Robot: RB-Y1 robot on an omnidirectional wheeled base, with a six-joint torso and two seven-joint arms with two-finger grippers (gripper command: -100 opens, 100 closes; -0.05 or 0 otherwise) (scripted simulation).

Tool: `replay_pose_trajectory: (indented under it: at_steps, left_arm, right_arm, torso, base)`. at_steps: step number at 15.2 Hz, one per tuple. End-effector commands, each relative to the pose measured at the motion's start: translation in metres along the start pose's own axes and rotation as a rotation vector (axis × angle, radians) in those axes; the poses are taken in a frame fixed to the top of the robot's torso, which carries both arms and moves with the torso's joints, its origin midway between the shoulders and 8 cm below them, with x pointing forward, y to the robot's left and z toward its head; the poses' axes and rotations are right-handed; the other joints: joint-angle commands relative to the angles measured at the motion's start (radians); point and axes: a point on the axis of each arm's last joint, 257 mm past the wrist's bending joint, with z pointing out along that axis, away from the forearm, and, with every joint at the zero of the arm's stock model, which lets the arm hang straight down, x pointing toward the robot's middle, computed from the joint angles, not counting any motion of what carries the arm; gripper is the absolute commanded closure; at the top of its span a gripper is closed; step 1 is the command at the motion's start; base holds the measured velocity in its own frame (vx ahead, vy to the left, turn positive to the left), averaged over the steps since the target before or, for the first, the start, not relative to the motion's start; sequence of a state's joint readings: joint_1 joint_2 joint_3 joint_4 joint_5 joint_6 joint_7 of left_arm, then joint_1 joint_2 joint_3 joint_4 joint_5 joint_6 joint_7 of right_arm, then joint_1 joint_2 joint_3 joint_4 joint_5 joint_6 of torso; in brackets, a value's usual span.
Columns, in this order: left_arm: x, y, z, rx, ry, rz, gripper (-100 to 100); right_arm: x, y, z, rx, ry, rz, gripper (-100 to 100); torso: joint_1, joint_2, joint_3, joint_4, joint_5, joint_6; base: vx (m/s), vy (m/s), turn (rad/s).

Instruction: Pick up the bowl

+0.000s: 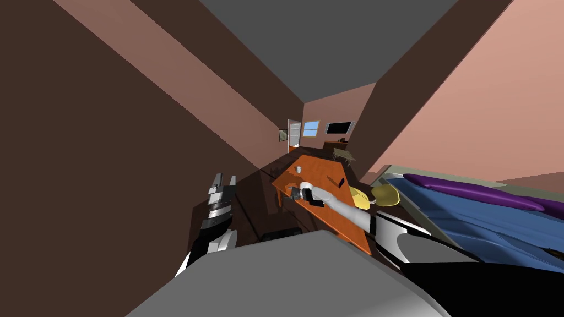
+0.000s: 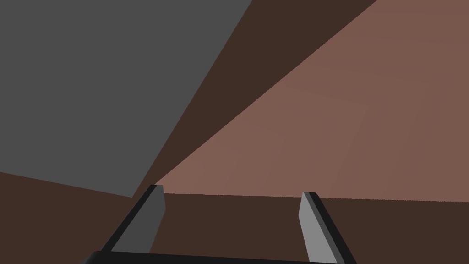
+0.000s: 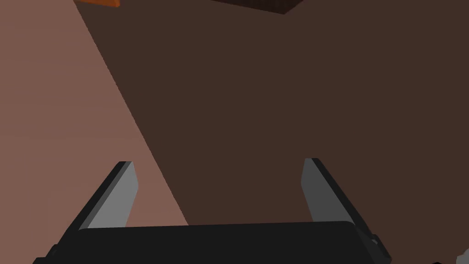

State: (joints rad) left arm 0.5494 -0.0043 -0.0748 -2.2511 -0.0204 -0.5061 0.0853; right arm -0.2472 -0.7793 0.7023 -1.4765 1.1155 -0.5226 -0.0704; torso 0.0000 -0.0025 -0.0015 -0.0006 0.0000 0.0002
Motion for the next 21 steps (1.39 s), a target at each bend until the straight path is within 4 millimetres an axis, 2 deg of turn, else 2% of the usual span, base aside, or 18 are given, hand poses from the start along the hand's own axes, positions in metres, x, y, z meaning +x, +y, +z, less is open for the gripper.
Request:
replay_pose_trajectory:
  at_steps: [1, 2, 3, 5, 6, 7, 10, 11, 12, 13, 14, 15, 16, 17, 18, 19, 20, 21]
  left_arm:
    - [0.000, 0.000, 0.000, 0.000, 0.000, 0.000, 0]
    - [0.000, 0.000, 0.000, 0.000, 0.000, 0.000, 0]
    - [0.000, 0.000, 0.000, 0.000, 0.000, 0.000, 0]
    - [0.000, 0.000, 0.000, 0.000, 0.000, 0.000, 0]
    - [0.000, 0.000, 0.000, 0.000, 0.000, 0.000, 0]
    - [0.000, 0.000, 0.000, 0.000, 0.000, 0.000, 0]
    - [0.000, 0.000, 0.000, 0.000, 0.000, 0.000, 0]
    - [0.000, 0.000, 0.000, 0.000, 0.000, 0.000, 0]
    - [0.000, 0.000, 0.000, 0.000, 0.000, 0.000, 0]
    - [0.000, 0.000, 0.000, 0.000, 0.000, 0.000, 0]
    - [0.000, 0.000, 0.000, 0.000, 0.000, 0.000, 0]
    - [0.000, 0.000, 0.000, 0.000, 0.000, 0.000, 0]
    - [0.000, 0.000, 0.000, 0.000, 0.000, 0.000, 0]
    - [0.000, 0.000, 0.000, 0.000, 0.000, 0.000, 0]
    - [0.000, 0.000, 0.000, 0.000, 0.000, 0.000, 0]
    - [0.000, 0.000, 0.000, 0.000, 0.000, 0.000, 0]
    - [0.000, 0.000, 0.000, 0.000, 0.000, 0.000, 0]
    - [0.000, 0.000, 0.000, 0.000, 0.000, 0.000, 0]
  right_arm:
    - [0.029, -0.008, -0.006, -0.005, 0.091, -0.060, -100]
    - [0.031, -0.009, -0.006, -0.005, 0.100, -0.076, -100]
    - [0.050, -0.017, -0.014, -0.011, 0.163, -0.114, -100]
    - [0.057, -0.018, -0.015, -0.010, 0.183, -0.136, -100]
    - [0.079, -0.028, -0.025, -0.016, 0.256, -0.185, -100]
    - [0.081, -0.029, -0.026, -0.015, 0.264, -0.192, -100]
    - [0.123, -0.050, -0.051, -0.026, 0.407, -0.278, -100]
    - [0.126, -0.051, -0.053, -0.026, 0.420, -0.295, -100]
    - [0.144, -0.062, -0.067, -0.031, 0.485, -0.324, -100]
    - [0.146, -0.063, -0.069, -0.032, 0.494, -0.340, -100]
    - [0.163, -0.073, -0.084, -0.038, 0.559, -0.371, -100]
    - [0.165, -0.073, -0.085, -0.039, 0.565, -0.381, -100]
    - [0.179, -0.081, -0.099, -0.049, 0.623, -0.415, -100]
    - [0.181, -0.083, -0.102, -0.048, 0.631, -0.418, -100]
    - [0.195, -0.091, -0.117, -0.055, 0.687, -0.440, -100]
    - [0.196, -0.092, -0.118, -0.057, 0.694, -0.450, -100]
    - [0.209, -0.099, -0.133, -0.066, 0.747, -0.472, -100]
    - [0.210, -0.099, -0.134, -0.067, 0.751, -0.478, -100]
  torso:
    - [0.000, 0.000, 0.000, 0.000, 0.000, 0.000]
    - [0.000, 0.000, 0.000, 0.000, 0.000, 0.000]
    - [0.000, 0.000, 0.000, 0.000, 0.000, 0.000]
    - [0.000, -0.001, 0.000, 0.000, 0.000, 0.000]
    - [0.000, 0.000, 0.000, 0.000, 0.000, 0.000]
    - [0.000, 0.000, 0.000, 0.000, 0.000, 0.000]
    - [0.000, 0.000, 0.000, 0.000, 0.000, 0.000]
    - [0.000, 0.000, 0.000, 0.000, 0.000, 0.000]
    - [0.000, -0.001, 0.000, 0.000, 0.000, 0.000]
    - [0.000, -0.001, 0.000, 0.000, 0.000, 0.000]
    - [0.001, 0.000, 0.000, 0.000, 0.000, 0.000]
    - [0.001, 0.000, 0.000, 0.000, 0.000, 0.000]
    - [0.001, 0.000, 0.000, 0.000, 0.000, 0.000]
    - [0.001, 0.000, 0.000, 0.000, 0.000, 0.000]
    - [0.001, 0.000, 0.000, 0.000, 0.000, 0.000]
    - [0.001, 0.000, 0.000, 0.000, 0.000, 0.000]
    - [0.001, 0.000, 0.000, 0.000, 0.000, 0.000]
    - [0.001, 0.001, 0.000, 0.000, 0.000, 0.000]
  base:
    - [0.029, 0.000, -0.007]
    - [0.032, 0.001, -0.006]
    - [0.038, 0.011, -0.005]
    - [0.032, 0.010, -0.004]
    - [0.028, 0.006, -0.002]
    - [0.031, 0.005, -0.005]
    - [0.034, 0.008, -0.005]
    - [0.035, 0.012, -0.003]
    - [0.037, 0.015, -0.001]
    - [0.037, 0.014, -0.001]
    - [0.034, 0.017, -0.003]
    - [0.029, 0.015, -0.004]
    - [0.027, 0.014, -0.005]
    - [0.025, 0.012, 0.004]
    - [0.027, 0.015, 0.004]
    - [0.024, 0.017, -0.001]
    - [0.023, 0.021, 0.001]
    - [0.021, 0.021, 0.000]
